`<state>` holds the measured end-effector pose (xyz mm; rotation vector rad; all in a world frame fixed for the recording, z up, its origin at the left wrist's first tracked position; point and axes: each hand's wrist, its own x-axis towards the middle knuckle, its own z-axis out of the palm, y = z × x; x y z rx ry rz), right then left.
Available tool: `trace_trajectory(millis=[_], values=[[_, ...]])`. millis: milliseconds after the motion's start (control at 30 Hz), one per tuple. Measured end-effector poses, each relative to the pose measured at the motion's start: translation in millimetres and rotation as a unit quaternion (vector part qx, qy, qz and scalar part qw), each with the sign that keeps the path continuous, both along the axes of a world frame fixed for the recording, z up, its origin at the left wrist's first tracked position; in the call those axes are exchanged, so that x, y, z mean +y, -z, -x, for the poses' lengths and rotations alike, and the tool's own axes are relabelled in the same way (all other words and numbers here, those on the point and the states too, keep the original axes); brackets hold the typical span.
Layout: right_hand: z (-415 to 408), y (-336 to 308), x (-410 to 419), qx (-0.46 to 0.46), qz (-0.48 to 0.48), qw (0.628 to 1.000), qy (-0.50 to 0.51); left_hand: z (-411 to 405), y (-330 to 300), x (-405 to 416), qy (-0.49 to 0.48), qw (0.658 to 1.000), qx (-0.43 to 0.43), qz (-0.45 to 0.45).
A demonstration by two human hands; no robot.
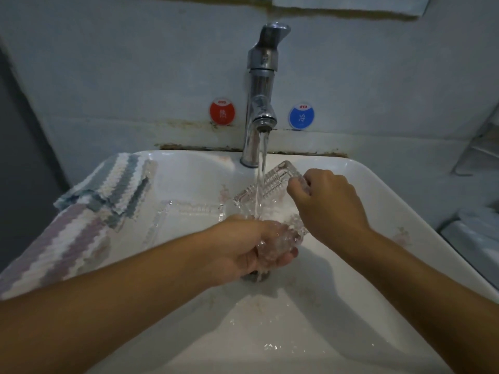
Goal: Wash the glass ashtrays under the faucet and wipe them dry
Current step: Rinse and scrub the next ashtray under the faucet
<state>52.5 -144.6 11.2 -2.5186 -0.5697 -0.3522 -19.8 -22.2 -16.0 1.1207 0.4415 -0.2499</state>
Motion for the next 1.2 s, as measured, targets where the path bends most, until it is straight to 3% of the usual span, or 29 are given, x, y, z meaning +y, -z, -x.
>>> trace_trajectory(millis=[300,500,600,767,1200], values=[[-4.0,5.1,0.5,0.006,-0.024,1.000,-0.001,-5.0,-2.2,3.7,0.008,1.000,0.011,-0.017],[2.1,2.2,3.4,0.058,-0.076,0.994,-0.049,-7.0,-1.7,12.6,-0.045,0.998,0.007,-0.053],[5.1,0.1,3.5,0.052,-0.092,0.994,-0.037,-6.9,-2.2,11.5,-0.019,0.998,0.006,-0.066],[6.2,0.3,2.6,0.025,-0.122,0.992,-0.007,-7.7,-5.1,8.7,-0.026,0.998,-0.034,-0.045],[-0.9,12.1,6.3,0.038,-0.107,0.992,-0.058,-5.5,-12.8,17.7,-0.048,0.999,-0.007,0.004]])
